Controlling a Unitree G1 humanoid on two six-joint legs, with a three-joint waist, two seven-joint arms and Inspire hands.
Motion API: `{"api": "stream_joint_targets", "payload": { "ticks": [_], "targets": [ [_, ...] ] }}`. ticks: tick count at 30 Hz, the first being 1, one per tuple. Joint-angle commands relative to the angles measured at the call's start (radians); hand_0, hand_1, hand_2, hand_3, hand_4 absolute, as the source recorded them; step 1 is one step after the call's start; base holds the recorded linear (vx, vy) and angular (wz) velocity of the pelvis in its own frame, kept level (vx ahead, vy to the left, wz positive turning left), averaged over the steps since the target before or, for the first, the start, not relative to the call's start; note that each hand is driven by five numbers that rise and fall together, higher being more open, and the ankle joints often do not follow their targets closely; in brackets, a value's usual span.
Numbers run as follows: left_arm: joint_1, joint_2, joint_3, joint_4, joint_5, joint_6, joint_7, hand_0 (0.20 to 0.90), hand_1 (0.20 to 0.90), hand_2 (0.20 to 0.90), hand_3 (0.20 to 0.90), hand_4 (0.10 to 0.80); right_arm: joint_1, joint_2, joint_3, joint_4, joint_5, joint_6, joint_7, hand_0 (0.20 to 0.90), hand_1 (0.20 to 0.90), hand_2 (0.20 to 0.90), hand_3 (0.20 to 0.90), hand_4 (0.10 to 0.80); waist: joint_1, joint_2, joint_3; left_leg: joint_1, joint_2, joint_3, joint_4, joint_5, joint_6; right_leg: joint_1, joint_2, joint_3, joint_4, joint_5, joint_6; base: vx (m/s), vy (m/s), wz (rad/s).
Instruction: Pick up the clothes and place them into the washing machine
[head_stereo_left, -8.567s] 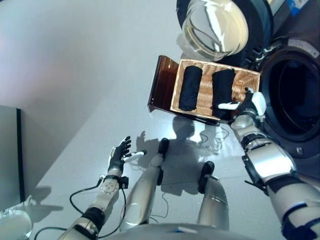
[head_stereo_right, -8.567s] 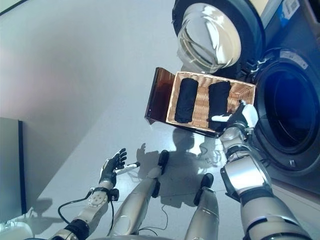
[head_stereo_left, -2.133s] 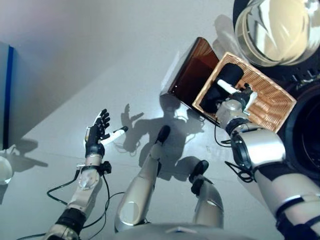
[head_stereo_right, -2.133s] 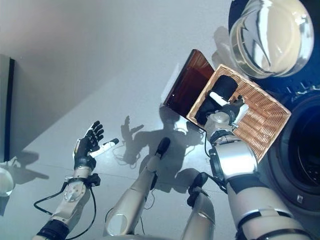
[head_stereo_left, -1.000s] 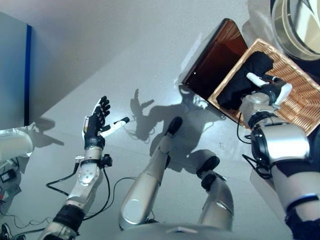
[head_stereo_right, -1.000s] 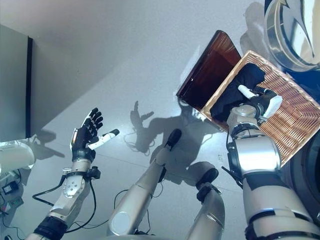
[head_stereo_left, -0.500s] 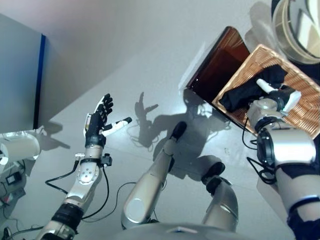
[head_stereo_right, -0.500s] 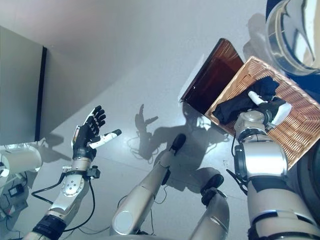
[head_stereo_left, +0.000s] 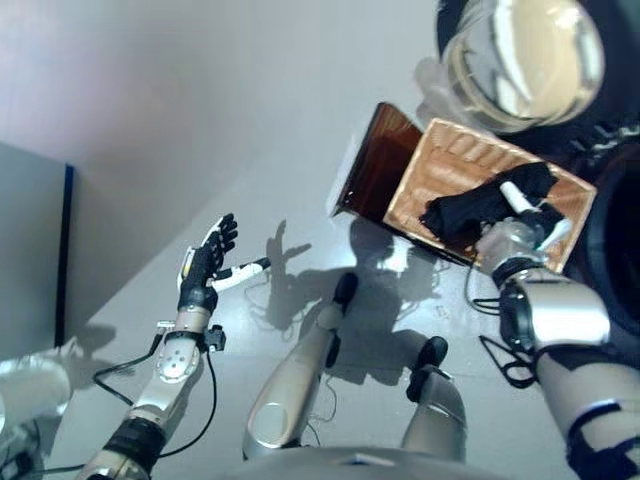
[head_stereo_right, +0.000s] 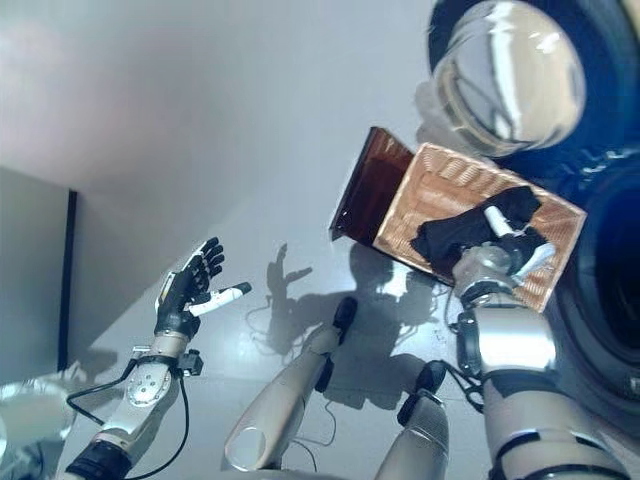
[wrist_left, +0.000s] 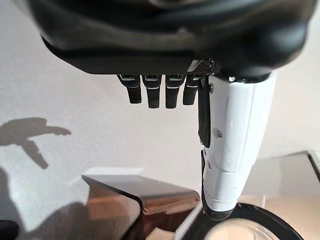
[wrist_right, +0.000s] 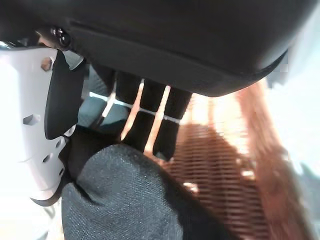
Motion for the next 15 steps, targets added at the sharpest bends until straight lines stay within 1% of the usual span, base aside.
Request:
{"api": "stream_joint_targets", "payload": {
  "ticks": [1,4,5,10,11,12,13,14,15],
  "targets": [
    [-0.007,-0.004,0.068,0.009,-0.008,-0.03,0.023,0.9,0.9,0.9,0.9,0.8,0.038,-0.019,0.036,-0.151,0.016,-0.137,-0.013,0.2,0.2,0.2,0.2,0.3,-0.021,-0.049,-0.026,-0.031,0.013,0.027,0.105,-0.144,-0.071,0.123,0.027,-0.019,-0.217,0.117,-0.044,-0.006,-0.005,-0.27],
    [0.004,-0.026,0.075,0.042,-0.019,-0.019,0.018,0.9,0.9,0.9,0.9,0.8,0.09,0.03,0.029,-0.215,0.026,-0.155,0.003,0.2,0.2,0.2,0.2,0.3,-0.044,-0.05,-0.03,0.009,0.02,0.036,0.087,-0.137,-0.073,0.155,0.03,-0.014,-0.241,0.128,-0.044,-0.007,-0.015,-0.22],
    [0.005,-0.031,0.079,0.058,-0.025,-0.017,0.012,0.9,0.9,0.9,0.9,0.8,0.106,0.032,0.032,-0.222,0.02,-0.157,0.009,0.2,0.2,0.2,0.2,0.3,-0.048,-0.049,-0.034,0.022,0.02,0.034,0.076,-0.134,-0.074,0.161,0.031,-0.014,-0.247,0.13,-0.044,0.009,-0.012,-0.15],
    [0.007,-0.074,0.105,0.123,-0.037,-0.014,0.0,0.9,0.9,0.9,0.9,0.8,0.231,0.114,0.023,-0.352,0.075,-0.219,0.076,0.2,0.2,0.2,0.2,0.3,-0.074,-0.056,-0.066,0.094,0.034,0.047,0.024,-0.113,-0.075,0.209,0.029,-0.009,-0.297,0.161,-0.037,0.039,-0.016,-0.09],
    [0.003,-0.098,0.125,0.167,-0.041,-0.012,0.001,0.9,0.9,0.9,0.9,0.8,0.306,0.145,0.028,-0.453,0.095,-0.251,0.112,0.2,0.2,0.2,0.2,0.3,-0.088,-0.066,-0.078,0.129,0.042,0.054,0.011,-0.116,-0.076,0.237,0.031,-0.002,-0.319,0.17,-0.034,0.034,-0.023,-0.14],
    [0.003,-0.099,0.125,0.168,-0.041,-0.013,0.001,0.9,0.9,0.9,0.9,0.8,0.308,0.145,0.028,-0.456,0.095,-0.251,0.111,0.2,0.2,0.2,0.2,0.3,-0.089,-0.066,-0.079,0.128,0.042,0.054,0.008,-0.11,-0.076,0.235,0.03,-0.002,-0.322,0.175,-0.034,0.053,-0.025,-0.07],
    [0.002,-0.105,0.131,0.186,-0.038,-0.013,0.0,0.9,0.9,0.9,0.9,0.8,0.342,0.153,0.029,-0.483,0.091,-0.258,0.122,0.2,0.2,0.2,0.2,0.3,-0.093,-0.072,-0.088,0.14,0.044,0.057,0.003,-0.109,-0.076,0.244,0.03,0.0,-0.332,0.18,-0.032,0.065,-0.025,-0.1],
    [-0.01,-0.13,0.154,0.242,-0.031,-0.012,0.0,0.9,0.9,0.9,0.9,0.8,0.432,0.181,0.044,-0.59,0.096,-0.275,0.168,0.2,0.2,0.2,0.2,0.3,-0.106,-0.082,-0.106,0.175,0.051,0.067,-0.009,-0.111,-0.076,0.267,0.031,0.005,-0.354,0.193,-0.029,0.078,-0.028,-0.17],
    [-0.007,-0.13,0.154,0.244,-0.031,-0.013,-0.001,0.9,0.9,0.9,0.9,0.8,0.439,0.183,0.045,-0.597,0.094,-0.274,0.166,0.2,0.2,0.2,0.2,0.3,-0.106,-0.082,-0.105,0.181,0.051,0.068,-0.013,-0.11,-0.076,0.272,0.031,0.006,-0.357,0.194,-0.028,0.066,-0.04,-0.25]
  ]
}}
